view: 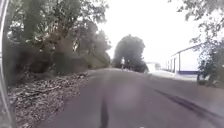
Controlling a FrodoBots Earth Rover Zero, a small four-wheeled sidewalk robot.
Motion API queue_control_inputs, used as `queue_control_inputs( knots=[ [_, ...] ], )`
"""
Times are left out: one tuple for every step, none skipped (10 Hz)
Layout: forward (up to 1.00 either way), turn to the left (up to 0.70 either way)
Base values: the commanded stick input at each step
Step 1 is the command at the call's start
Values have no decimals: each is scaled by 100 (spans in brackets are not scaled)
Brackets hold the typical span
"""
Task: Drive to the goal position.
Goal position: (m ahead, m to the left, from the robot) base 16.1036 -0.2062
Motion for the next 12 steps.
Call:
queue_control_inputs(
  knots=[
    [70,1],
    [70,1],
    [70,1],
    [70,1],
    [70,1],
    [70,1],
    [70,1],
    [70,1],
    [70,1],
    [70,1],
    [70,1],
    [70,1]
  ],
)
